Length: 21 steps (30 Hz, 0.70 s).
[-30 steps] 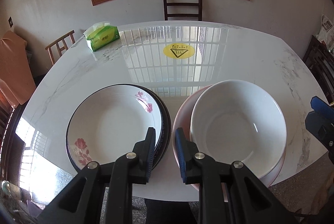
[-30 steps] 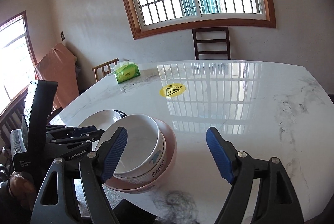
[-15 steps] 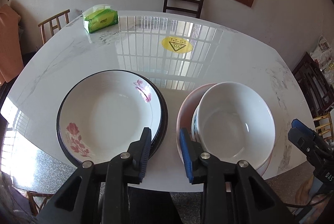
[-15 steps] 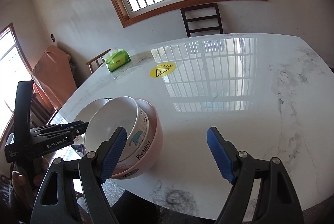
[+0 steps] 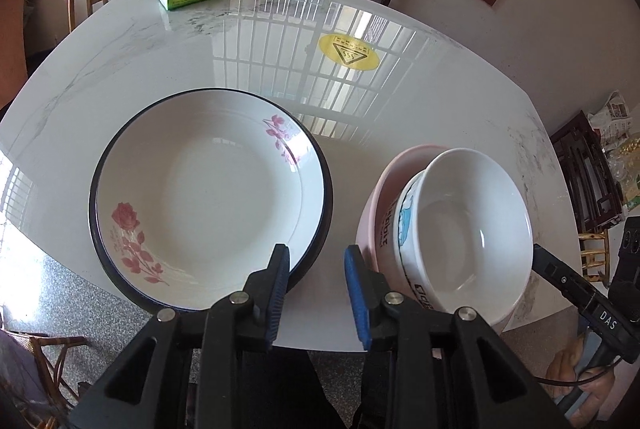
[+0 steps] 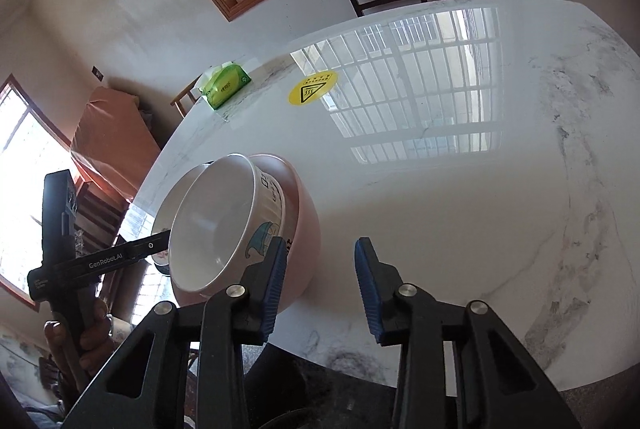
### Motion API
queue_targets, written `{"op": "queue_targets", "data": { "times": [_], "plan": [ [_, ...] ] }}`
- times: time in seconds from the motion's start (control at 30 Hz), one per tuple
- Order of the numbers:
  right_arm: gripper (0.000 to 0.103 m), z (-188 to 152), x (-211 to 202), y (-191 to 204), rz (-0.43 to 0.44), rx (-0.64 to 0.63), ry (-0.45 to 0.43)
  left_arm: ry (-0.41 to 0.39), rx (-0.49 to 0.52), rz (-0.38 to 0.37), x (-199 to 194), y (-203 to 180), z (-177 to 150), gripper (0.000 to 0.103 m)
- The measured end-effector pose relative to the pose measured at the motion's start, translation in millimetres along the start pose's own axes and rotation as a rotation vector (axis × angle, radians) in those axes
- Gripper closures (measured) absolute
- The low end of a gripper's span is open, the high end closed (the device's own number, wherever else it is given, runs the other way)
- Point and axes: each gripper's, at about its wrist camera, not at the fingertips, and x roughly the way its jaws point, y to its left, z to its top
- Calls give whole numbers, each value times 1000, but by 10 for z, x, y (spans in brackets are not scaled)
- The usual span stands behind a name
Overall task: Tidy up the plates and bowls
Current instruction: 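Move both grippers to the rim of the nested bowl stack, then grasp the nested bowl stack rim with both grippers and lift it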
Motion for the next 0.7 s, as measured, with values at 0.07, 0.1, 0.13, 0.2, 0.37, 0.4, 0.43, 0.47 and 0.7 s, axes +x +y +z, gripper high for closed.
{"op": "queue_targets", "data": {
  "times": [0.07, 0.1, 0.13, 0.2, 0.37, 0.4, 0.43, 0.47, 0.7],
  "plan": [
    [69, 15, 32, 23, 13, -1, 19, 7, 21, 27, 9, -45, 27, 74],
    [69, 32, 48, 43, 15, -6, 30, 14, 26, 31, 19, -60, 41, 74],
    [69, 53, 77, 58, 8, -13, 49, 25, 29, 38, 37, -69, 54, 74],
    [69, 83, 139, 58, 4, -5, 86, 45, 26, 46, 86, -58, 97, 74],
    [71, 169, 275, 88, -27, -27, 151, 73, 24, 75, 141, -69, 140, 76],
    [72, 195, 295, 110, -36, -39, 166, 84, 16, 70, 157, -64, 158, 78],
    [73, 209, 314, 124, -45, -52, 179, 98, 8, 63, 173, -56, 163, 81],
    [73, 226, 329, 137, -55, -64, 189, 115, -1, 57, 200, -53, 179, 82],
    [77, 374, 450, 54, -38, -42, 326, 205, -10, 68, 253, -111, 205, 86]
  ]
}}
